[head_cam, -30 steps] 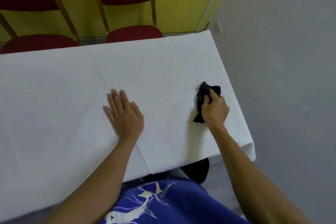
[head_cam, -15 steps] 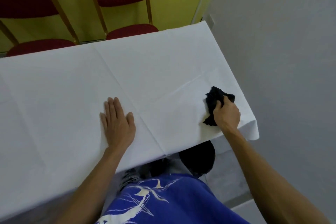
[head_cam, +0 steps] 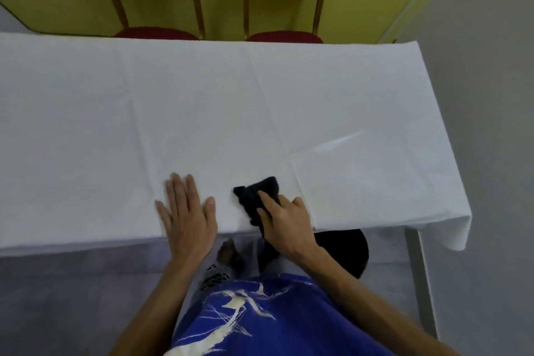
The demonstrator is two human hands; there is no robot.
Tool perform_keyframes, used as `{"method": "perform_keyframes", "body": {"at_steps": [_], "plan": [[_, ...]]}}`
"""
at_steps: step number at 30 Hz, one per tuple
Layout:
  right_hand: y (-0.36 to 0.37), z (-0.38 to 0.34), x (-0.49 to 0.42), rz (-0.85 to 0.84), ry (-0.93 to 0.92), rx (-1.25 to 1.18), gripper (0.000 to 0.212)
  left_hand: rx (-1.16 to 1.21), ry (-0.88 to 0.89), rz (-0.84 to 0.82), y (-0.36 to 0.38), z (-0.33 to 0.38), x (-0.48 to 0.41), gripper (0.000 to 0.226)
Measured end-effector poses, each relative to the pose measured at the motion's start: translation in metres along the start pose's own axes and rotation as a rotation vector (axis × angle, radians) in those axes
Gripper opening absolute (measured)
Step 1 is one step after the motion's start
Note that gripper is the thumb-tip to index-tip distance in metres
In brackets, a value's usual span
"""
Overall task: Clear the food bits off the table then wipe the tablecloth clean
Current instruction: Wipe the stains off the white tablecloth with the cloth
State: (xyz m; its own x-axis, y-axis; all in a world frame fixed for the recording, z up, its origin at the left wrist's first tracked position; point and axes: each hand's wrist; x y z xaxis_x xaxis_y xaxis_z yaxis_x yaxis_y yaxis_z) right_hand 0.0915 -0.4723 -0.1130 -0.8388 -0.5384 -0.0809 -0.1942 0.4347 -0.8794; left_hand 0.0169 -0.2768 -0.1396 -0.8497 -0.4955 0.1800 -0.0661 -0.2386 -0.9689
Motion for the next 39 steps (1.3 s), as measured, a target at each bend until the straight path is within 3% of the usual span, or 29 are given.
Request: {"method": "perform_keyframes", "body": {"at_steps": [4,6,8,12,18,21,27,30,39], "plan": [[-0.038,0.048,-0.010,0.211,0.409,-0.129,0.039,0.026,-0.185,0.027,-0.003,-0.052,0.009,0.075],[-0.045,0.062,-0.013,0.231,0.594,-0.122,0.042,0.015,-0.198,0.046,-0.006,-0.080,0.014,0.076],[-0.034,0.058,-0.015,0.185,0.660,-0.109,0.044,0.010,-0.166,0.036,-0.007,-0.092,0.016,0.074],[0.014,-0.007,-0.021,0.073,0.583,-0.105,0.051,0.032,-0.177,0.040,-0.008,-0.090,0.015,0.072],[0.062,-0.123,-0.029,-0.096,0.205,-0.141,0.047,0.046,-0.154,0.008,-0.011,-0.096,0.018,0.071],[0.056,-0.138,-0.033,-0.152,0.071,-0.199,0.041,0.057,-0.151,0.004,-0.015,-0.104,0.021,0.070],[0.012,-0.050,-0.052,0.073,0.493,-0.189,0.043,0.083,-0.295,0.010,-0.019,-0.132,0.029,0.065],[0.011,-0.032,-0.050,0.066,0.594,-0.120,0.044,0.130,-0.364,0.025,-0.022,-0.135,0.025,0.063],[0.073,-0.160,-0.058,-0.227,0.274,-0.156,0.047,0.160,-0.396,0.019,-0.021,-0.137,0.027,0.064]]}}
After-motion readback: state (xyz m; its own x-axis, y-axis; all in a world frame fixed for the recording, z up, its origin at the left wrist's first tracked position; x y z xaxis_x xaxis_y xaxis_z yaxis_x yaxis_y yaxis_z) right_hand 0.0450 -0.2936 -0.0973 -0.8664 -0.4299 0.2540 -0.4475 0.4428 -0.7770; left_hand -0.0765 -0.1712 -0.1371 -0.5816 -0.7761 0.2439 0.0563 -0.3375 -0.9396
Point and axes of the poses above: each hand's wrist, its own x-axis away from the middle knuckle, its own y-axis out of the palm, z = x × y, and after that the axes turned 8 degrees about -x, right-handed
